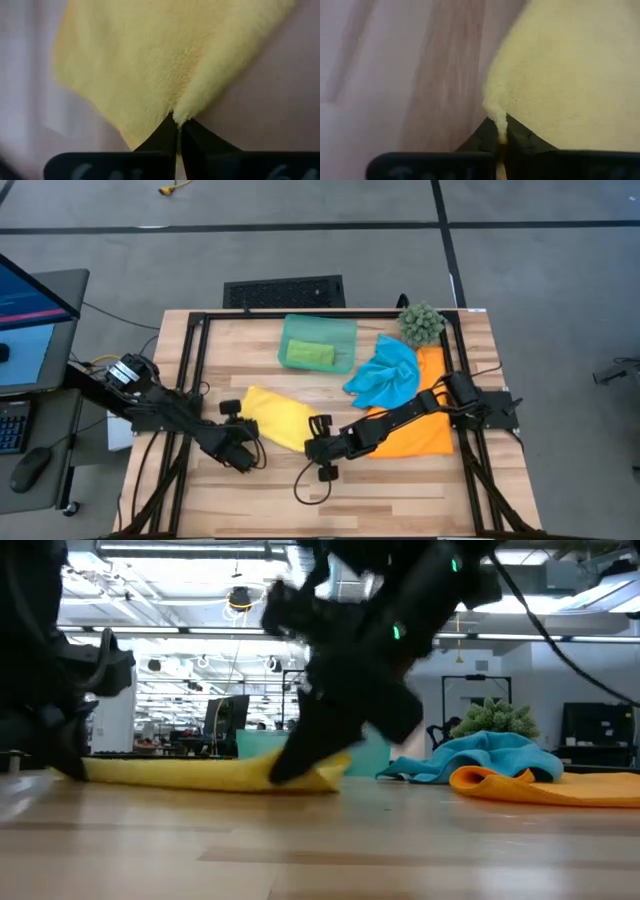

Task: Roll microfiber towels into tight, uniform cylinder then place into a basket
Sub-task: Roll the yellow microfiber cloth

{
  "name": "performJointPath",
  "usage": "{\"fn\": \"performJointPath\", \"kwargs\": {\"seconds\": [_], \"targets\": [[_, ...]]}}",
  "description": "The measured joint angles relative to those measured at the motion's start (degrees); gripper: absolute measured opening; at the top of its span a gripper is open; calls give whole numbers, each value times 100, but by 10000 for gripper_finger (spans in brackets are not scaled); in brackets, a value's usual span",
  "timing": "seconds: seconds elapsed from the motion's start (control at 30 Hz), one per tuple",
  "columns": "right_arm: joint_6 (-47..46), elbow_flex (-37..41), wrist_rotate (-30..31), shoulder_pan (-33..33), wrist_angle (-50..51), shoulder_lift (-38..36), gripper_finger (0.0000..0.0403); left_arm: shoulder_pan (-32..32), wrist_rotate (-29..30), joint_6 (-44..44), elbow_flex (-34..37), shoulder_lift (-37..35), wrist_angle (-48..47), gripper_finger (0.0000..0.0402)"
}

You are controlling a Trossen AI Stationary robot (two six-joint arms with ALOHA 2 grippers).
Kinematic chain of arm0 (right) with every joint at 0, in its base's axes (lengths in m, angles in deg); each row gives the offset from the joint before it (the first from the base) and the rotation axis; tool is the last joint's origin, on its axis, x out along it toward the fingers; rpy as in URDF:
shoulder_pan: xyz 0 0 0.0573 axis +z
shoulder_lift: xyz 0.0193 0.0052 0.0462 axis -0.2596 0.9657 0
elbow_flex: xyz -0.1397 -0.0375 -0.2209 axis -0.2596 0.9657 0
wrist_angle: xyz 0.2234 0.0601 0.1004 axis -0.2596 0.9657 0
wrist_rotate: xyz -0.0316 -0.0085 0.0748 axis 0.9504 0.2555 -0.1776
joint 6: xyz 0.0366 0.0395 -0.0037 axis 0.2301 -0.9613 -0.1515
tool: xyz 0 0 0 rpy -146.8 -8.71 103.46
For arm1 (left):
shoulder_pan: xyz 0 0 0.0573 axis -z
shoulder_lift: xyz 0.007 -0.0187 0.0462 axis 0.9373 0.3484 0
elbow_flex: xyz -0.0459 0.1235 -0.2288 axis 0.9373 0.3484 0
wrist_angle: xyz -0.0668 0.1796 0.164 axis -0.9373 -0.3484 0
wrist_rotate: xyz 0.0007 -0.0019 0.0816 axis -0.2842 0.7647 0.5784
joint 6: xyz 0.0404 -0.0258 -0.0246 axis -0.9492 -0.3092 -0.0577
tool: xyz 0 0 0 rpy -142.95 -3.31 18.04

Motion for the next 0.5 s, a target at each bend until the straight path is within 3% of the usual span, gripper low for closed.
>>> {"fn": "performJointPath", "kwargs": {"seconds": [0.13, 0.23, 0.5], "targets": [[-14, -173, 1, 141, 452, -323, 10, 64, -892, 81, -622, -4, -405, 1], [-48, -227, 109, 327, 540, -628, 17, 152, -1222, -115, -1092, -13, -451, 1], [-156, -433, 662, 994, 734, -1267, 8, 598, -1302, 269, -2561, -21, -1176, 0]]}}
